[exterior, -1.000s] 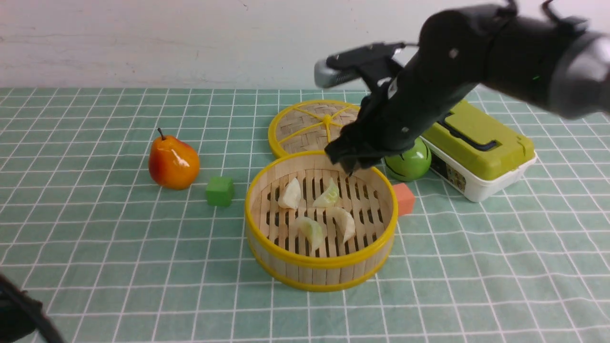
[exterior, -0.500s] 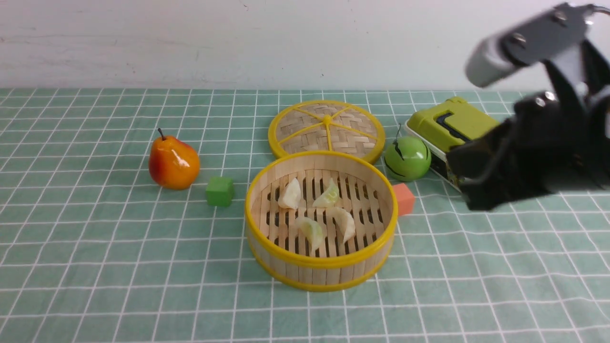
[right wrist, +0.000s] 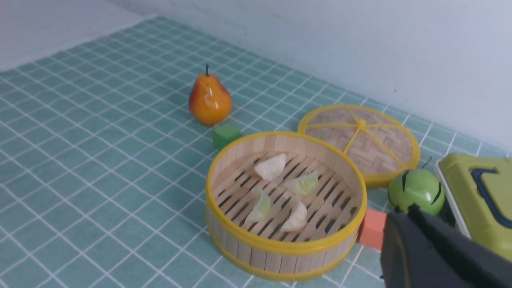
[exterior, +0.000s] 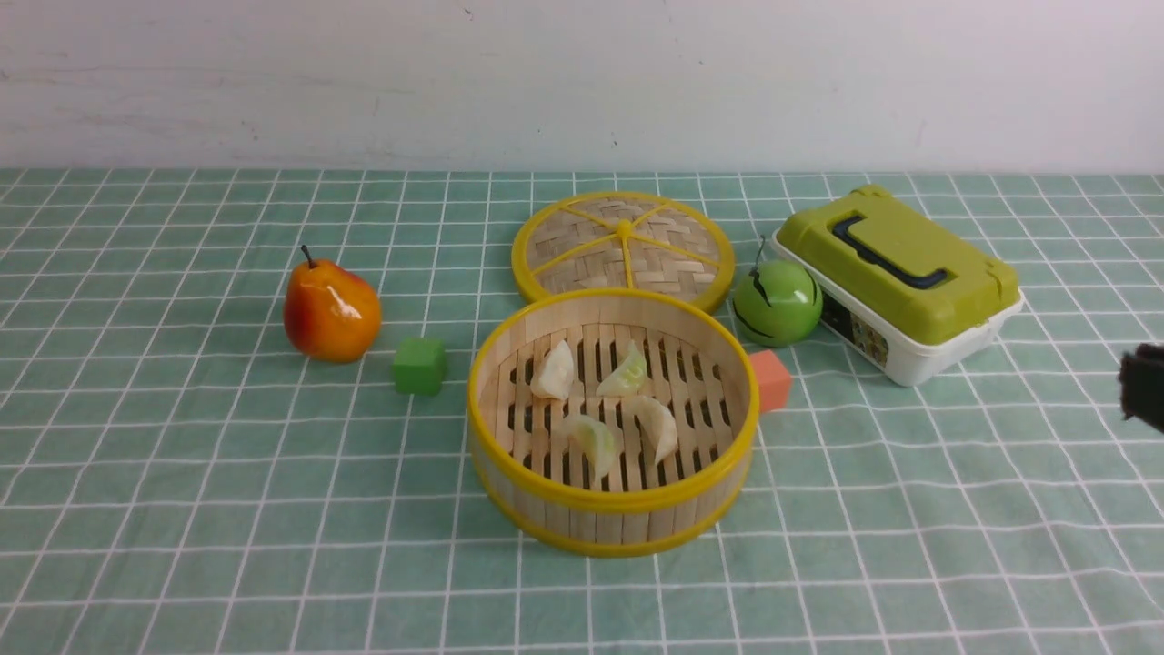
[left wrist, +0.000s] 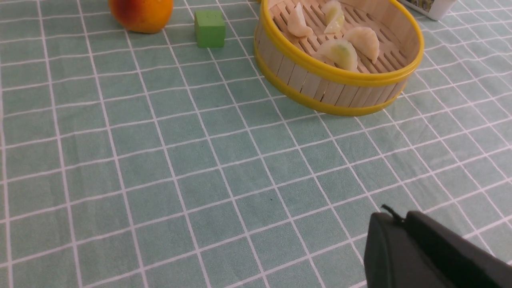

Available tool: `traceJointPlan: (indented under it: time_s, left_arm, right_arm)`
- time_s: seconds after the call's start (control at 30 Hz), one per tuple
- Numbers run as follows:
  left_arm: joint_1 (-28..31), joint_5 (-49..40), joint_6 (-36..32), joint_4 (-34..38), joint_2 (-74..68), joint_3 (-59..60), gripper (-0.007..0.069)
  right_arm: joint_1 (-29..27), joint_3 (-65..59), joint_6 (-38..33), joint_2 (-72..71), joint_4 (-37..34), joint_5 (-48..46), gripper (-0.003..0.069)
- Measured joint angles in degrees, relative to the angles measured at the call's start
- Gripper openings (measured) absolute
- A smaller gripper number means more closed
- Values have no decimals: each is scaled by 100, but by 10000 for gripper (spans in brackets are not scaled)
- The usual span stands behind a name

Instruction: Put the dumplings into the steamer on the table with the blue tablecloth.

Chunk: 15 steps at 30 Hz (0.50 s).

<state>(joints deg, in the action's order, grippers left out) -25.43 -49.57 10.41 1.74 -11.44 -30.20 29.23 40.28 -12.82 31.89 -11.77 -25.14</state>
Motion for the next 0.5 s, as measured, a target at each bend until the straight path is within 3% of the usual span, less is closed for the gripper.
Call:
traceJointPlan:
  time_s: [0.5]
  left_arm:
    - [0,-28,0,-2,0,0,49]
  right_arm:
    - [0,-17,0,-293,0,5,-10]
